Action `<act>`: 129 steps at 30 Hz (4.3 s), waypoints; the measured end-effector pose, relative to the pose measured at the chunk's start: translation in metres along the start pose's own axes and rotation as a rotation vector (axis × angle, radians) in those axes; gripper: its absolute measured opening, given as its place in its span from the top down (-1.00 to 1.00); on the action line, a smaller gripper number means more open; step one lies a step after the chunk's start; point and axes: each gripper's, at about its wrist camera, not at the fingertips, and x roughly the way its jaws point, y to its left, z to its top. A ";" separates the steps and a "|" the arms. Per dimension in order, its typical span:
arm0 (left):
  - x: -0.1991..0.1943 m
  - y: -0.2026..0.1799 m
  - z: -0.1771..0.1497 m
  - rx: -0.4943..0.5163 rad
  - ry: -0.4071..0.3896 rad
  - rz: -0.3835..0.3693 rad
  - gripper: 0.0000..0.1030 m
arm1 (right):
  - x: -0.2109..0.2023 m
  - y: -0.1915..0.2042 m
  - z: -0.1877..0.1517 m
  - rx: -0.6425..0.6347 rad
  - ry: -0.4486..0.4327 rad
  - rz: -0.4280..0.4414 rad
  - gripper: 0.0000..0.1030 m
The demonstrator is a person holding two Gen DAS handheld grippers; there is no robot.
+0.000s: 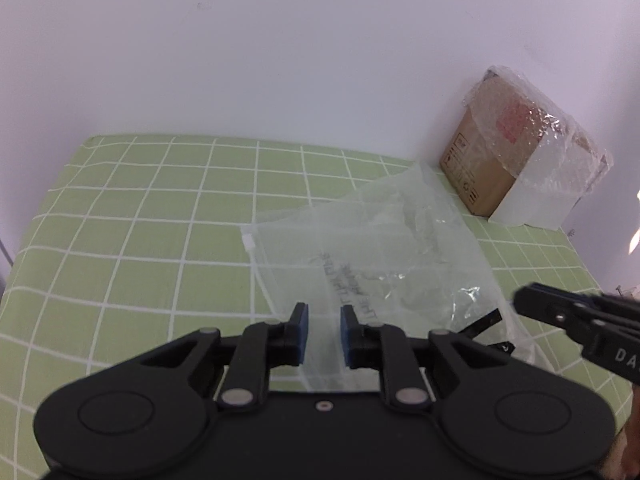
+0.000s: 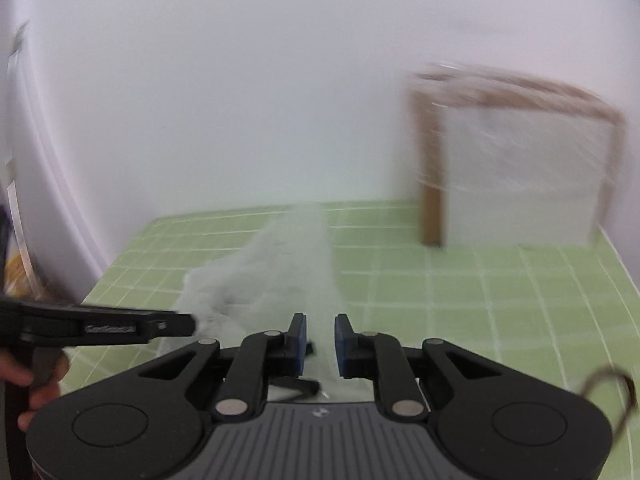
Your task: Fold shopping bag
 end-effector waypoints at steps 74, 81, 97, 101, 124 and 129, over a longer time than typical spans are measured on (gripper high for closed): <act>-0.072 0.015 -0.063 -0.324 0.068 -0.236 0.95 | -0.088 -0.002 -0.076 0.296 0.163 -0.117 0.53; -0.068 0.018 -0.052 -0.247 0.065 -0.194 0.96 | -0.085 0.005 -0.076 0.252 0.169 -0.099 0.53; -0.045 0.033 -0.035 -0.159 0.023 -0.103 0.96 | -0.084 0.017 -0.071 0.165 0.104 -0.047 0.57; -0.036 0.044 -0.034 -0.194 0.011 -0.105 0.96 | -0.073 0.022 -0.067 0.113 0.101 -0.016 0.60; -0.031 0.048 -0.027 -0.223 0.000 -0.093 0.96 | -0.064 0.011 -0.070 0.319 0.181 0.069 0.55; -0.032 0.046 -0.027 -0.221 -0.006 -0.081 0.96 | -0.067 0.008 -0.074 0.392 0.184 0.085 0.55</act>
